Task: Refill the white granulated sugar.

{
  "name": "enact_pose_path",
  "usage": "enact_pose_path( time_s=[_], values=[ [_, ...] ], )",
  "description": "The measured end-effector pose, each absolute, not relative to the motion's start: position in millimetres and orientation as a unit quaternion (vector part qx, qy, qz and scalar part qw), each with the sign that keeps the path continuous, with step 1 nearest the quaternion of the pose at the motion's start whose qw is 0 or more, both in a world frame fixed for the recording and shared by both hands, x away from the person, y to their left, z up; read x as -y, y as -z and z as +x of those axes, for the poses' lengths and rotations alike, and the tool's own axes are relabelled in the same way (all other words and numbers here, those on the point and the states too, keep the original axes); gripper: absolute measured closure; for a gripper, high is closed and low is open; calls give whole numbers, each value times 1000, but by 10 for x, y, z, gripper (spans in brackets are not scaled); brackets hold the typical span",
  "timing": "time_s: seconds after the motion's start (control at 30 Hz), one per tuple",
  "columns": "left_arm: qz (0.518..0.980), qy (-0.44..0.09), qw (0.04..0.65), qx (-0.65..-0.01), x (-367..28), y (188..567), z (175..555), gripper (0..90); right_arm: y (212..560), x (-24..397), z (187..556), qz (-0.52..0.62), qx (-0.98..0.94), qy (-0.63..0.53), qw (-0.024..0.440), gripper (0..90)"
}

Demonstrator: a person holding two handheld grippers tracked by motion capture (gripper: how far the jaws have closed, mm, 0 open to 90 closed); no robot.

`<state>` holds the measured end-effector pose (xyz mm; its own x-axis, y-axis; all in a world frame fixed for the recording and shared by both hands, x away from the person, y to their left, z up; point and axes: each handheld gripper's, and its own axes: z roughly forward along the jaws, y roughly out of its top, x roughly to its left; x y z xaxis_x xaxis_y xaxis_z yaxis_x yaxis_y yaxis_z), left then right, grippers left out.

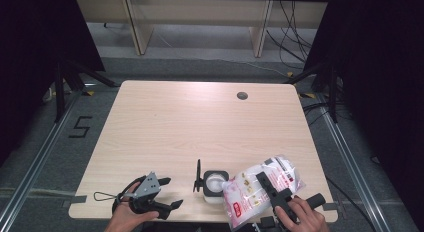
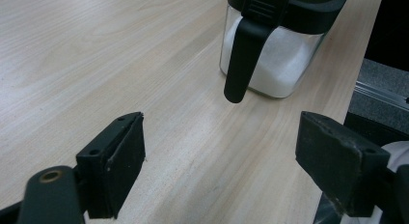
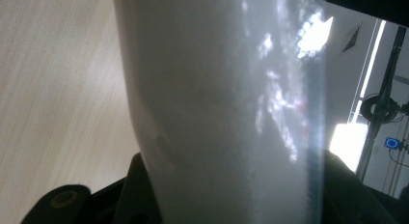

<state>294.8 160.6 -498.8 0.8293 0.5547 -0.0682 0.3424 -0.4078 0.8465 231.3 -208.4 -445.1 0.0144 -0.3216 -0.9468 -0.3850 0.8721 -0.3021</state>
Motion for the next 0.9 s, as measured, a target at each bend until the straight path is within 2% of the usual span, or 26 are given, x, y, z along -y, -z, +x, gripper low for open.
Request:
enact_pose_path(
  time_s=[0.67,0.77,0.9],
  values=[
    [824,-103,481,-281,-1590,5002,2941,173,4452,2084,2326,-253,-699,-33,668,610],
    [836,-111,464,-270,-1613,4988,2954,174,4442,2083,2317,-251,-705,-25,663,610],
    [824,-104,481,-280,-1591,5001,2942,173,4444,2089,2313,-245,-711,-20,659,610]
  ],
)
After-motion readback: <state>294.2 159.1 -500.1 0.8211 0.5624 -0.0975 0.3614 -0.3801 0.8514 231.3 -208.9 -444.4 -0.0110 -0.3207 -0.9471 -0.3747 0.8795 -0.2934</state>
